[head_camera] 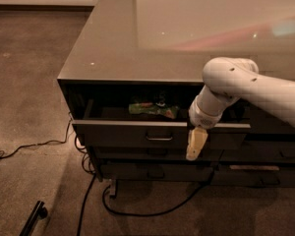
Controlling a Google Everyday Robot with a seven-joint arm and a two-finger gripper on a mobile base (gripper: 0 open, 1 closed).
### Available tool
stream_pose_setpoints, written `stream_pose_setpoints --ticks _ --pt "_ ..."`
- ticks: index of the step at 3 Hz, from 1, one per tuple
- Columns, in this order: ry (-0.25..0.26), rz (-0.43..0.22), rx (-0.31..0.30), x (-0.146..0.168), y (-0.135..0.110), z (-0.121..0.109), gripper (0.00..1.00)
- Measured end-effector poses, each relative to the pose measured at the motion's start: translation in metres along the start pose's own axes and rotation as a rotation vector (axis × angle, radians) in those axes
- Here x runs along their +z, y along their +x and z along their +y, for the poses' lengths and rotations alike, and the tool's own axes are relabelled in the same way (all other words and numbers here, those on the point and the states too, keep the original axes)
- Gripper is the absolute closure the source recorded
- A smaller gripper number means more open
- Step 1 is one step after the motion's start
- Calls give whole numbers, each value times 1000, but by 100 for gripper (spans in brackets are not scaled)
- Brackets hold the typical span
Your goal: Open top drawer
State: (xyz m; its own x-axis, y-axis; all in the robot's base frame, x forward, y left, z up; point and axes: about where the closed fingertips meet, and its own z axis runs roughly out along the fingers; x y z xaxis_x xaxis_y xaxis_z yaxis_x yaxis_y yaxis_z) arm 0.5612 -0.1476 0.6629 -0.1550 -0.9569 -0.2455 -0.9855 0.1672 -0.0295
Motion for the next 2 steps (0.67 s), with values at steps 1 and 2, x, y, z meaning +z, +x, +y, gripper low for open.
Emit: stream_pose_setpoints --ticks 1,2 --pt "9 7 10 -1 11 22 19" --pt "10 24 18 -3 22 47 42"
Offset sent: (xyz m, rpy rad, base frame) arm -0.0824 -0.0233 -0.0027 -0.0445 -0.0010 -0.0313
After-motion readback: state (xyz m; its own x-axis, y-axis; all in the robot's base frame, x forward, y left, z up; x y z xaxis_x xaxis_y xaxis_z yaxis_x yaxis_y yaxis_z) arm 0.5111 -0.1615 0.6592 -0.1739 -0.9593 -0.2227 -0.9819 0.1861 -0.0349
